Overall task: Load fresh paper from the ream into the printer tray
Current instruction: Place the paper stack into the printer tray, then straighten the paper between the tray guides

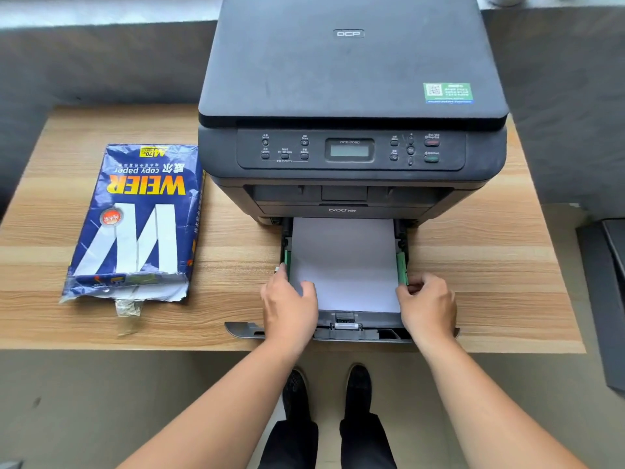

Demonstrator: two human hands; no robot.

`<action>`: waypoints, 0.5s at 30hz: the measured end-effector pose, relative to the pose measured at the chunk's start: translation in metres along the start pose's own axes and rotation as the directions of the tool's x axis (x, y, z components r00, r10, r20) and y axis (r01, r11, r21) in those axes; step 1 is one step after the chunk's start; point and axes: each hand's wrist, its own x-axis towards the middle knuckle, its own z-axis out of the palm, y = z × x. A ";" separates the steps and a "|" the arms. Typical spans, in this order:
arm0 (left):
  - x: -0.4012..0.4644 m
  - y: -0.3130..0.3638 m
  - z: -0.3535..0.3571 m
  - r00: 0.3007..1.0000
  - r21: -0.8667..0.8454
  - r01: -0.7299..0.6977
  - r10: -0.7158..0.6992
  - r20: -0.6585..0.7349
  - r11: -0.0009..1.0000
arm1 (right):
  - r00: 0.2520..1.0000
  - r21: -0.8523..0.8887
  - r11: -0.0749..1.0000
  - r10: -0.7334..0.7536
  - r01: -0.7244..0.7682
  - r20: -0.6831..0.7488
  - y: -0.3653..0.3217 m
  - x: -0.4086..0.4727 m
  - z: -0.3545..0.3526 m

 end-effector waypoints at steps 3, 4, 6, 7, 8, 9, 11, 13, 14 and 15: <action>0.002 0.001 0.000 0.999 -0.016 0.050 -0.050 0.003 0.999 | 1.000 0.011 1.000 -0.017 0.017 -0.008 0.002 0.000 0.003; 0.003 0.002 0.001 0.997 -0.025 0.076 -0.076 0.004 0.997 | 1.000 0.011 1.000 -0.027 0.027 -0.009 0.003 0.000 0.005; 0.008 0.005 0.001 0.993 -0.030 0.117 -0.117 0.000 0.993 | 0.998 -0.015 0.998 -0.065 0.065 -0.013 0.005 0.000 0.008; 0.009 0.007 0.001 0.992 -0.030 0.128 -0.128 -0.002 0.991 | 0.997 -0.026 0.996 -0.080 0.080 -0.008 0.005 0.001 0.009; 0.010 0.008 0.000 0.991 -0.030 0.134 -0.134 -0.003 0.990 | 0.996 -0.032 0.995 -0.090 0.090 -0.001 0.005 0.002 0.009; 0.011 0.008 0.000 0.991 -0.030 0.135 -0.135 -0.003 0.990 | 0.995 -0.039 0.995 -0.097 0.097 0.004 0.005 0.003 0.009; 0.010 0.005 -0.001 0.992 -0.018 0.125 -0.125 0.009 0.992 | 0.995 -0.050 0.994 -0.099 0.099 0.007 0.006 0.004 0.009; 0.011 0.003 -0.002 0.994 -0.003 0.108 -0.108 0.023 0.994 | 0.995 -0.062 0.993 -0.100 0.101 0.019 0.007 0.005 0.010; 0.012 0.002 -0.003 0.994 -0.003 0.103 -0.103 0.033 0.995 | 0.995 -0.062 0.993 -0.099 0.101 0.033 0.006 0.005 0.009; 0.014 0.000 -0.005 0.994 -0.005 0.095 -0.095 0.051 0.995 | 0.994 -0.051 0.994 -0.095 0.098 0.057 0.006 0.006 0.006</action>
